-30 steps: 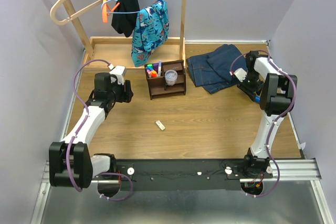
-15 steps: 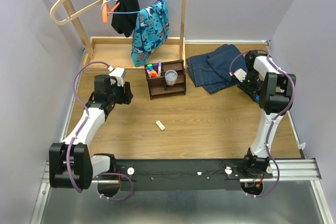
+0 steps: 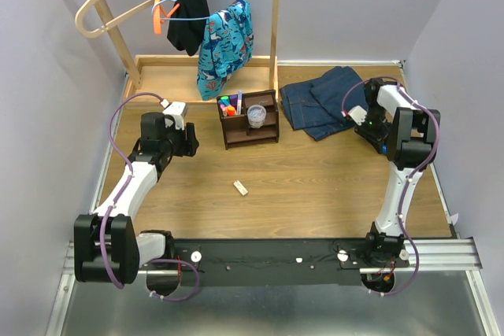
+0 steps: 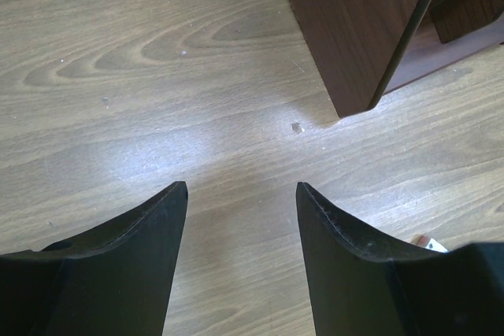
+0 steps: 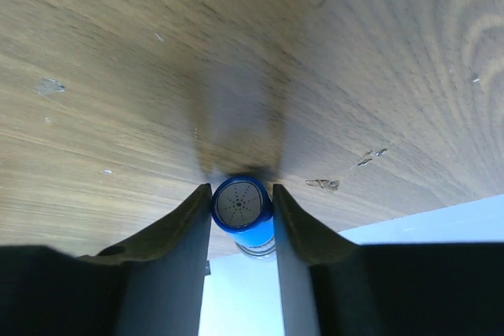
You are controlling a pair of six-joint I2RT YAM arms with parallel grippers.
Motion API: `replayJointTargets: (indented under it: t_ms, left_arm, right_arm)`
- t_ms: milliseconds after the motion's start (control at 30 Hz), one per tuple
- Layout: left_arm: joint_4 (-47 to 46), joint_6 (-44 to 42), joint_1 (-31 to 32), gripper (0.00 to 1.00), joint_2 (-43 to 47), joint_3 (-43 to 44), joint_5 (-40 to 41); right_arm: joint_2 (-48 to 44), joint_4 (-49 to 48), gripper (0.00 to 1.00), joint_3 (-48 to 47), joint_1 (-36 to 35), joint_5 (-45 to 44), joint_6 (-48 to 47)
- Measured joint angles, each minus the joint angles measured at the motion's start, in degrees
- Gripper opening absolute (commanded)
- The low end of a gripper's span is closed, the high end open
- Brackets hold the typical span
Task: Sort the stationery into containers
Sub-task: Pick up the stationery from the center of the board.
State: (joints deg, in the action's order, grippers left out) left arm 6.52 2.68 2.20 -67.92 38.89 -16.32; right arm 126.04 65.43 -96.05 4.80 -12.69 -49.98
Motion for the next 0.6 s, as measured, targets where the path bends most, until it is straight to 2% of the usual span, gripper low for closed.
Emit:
replayJointTargets:
  t_ms: [267, 400, 500, 600]
  left_arm:
    - [0.0, 0.3, 0.0, 0.67, 0.0, 0.0, -0.1]
    - [0.0, 0.4, 0.0, 0.67, 0.1, 0.0, -0.3]
    - [0.0, 0.5, 0.0, 0.67, 0.3, 0.0, -0.5]
    - [0.1, 0.6, 0.0, 0.67, 0.3, 0.1, -0.7]
  right_arm:
    - [0.0, 1.0, 0.36, -0.9, -0.9, 0.2, 0.5]
    - [-0.1, 6.1, 0.36, -9.3, -1.5, 3.1, 2.2]
    - [-2.6, 7.2, 0.35, -17.1, -2.2, 8.2, 5.1]
    - [-9.3, 7.9, 0.33, -18.5, -2.9, 15.0, 8.3]
